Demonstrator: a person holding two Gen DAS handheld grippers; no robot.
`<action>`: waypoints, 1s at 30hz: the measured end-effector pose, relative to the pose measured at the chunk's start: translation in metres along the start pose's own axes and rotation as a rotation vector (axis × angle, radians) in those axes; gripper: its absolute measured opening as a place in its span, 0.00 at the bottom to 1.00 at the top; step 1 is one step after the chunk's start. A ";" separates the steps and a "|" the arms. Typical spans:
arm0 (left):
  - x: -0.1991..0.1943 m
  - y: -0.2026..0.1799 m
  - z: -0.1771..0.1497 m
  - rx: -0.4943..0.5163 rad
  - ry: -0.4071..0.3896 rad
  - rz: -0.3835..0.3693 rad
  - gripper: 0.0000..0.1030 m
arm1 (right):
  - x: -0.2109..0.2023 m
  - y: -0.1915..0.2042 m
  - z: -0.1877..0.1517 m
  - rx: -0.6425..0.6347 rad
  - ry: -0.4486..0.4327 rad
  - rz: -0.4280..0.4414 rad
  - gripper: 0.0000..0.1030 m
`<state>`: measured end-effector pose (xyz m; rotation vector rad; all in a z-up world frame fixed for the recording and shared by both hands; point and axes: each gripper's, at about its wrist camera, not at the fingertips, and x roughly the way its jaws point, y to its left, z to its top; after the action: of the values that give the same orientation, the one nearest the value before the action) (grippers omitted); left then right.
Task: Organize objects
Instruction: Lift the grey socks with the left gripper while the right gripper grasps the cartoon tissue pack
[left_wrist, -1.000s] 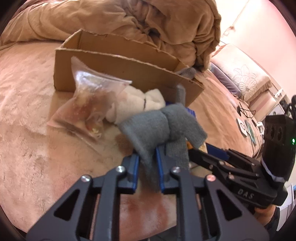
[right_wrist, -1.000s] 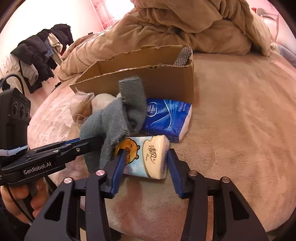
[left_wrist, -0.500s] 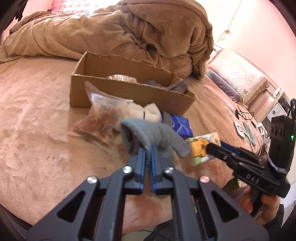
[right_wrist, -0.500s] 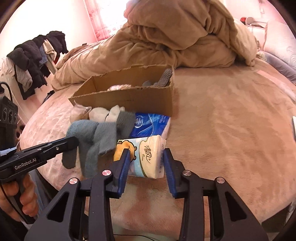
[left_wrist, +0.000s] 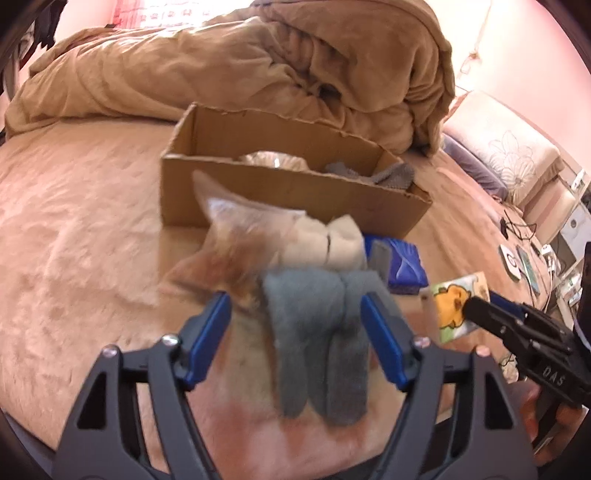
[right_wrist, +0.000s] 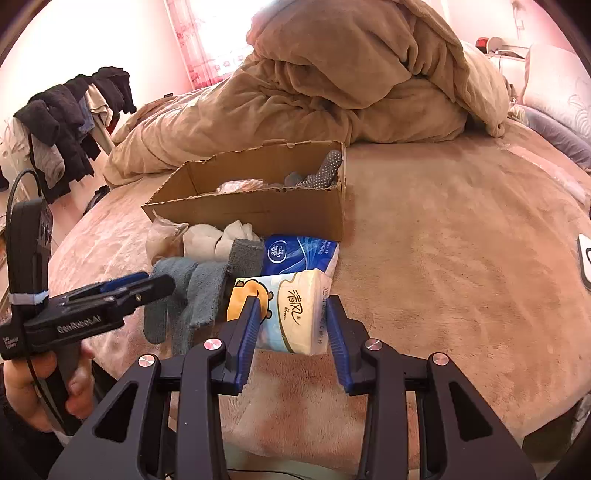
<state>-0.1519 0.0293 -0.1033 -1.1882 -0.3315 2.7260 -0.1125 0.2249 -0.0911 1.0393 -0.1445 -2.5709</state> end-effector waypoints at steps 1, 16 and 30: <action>0.004 -0.002 0.002 0.006 0.006 -0.003 0.72 | 0.001 -0.001 0.000 0.004 0.001 0.001 0.37; -0.007 -0.025 -0.002 0.082 -0.016 -0.008 0.22 | 0.001 -0.010 0.001 0.031 -0.013 0.018 0.37; -0.073 -0.024 0.032 0.079 -0.119 -0.049 0.22 | -0.028 0.005 0.031 0.030 -0.083 0.017 0.37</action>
<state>-0.1249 0.0312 -0.0244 -0.9881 -0.2608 2.7455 -0.1138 0.2293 -0.0488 0.9382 -0.2124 -2.6049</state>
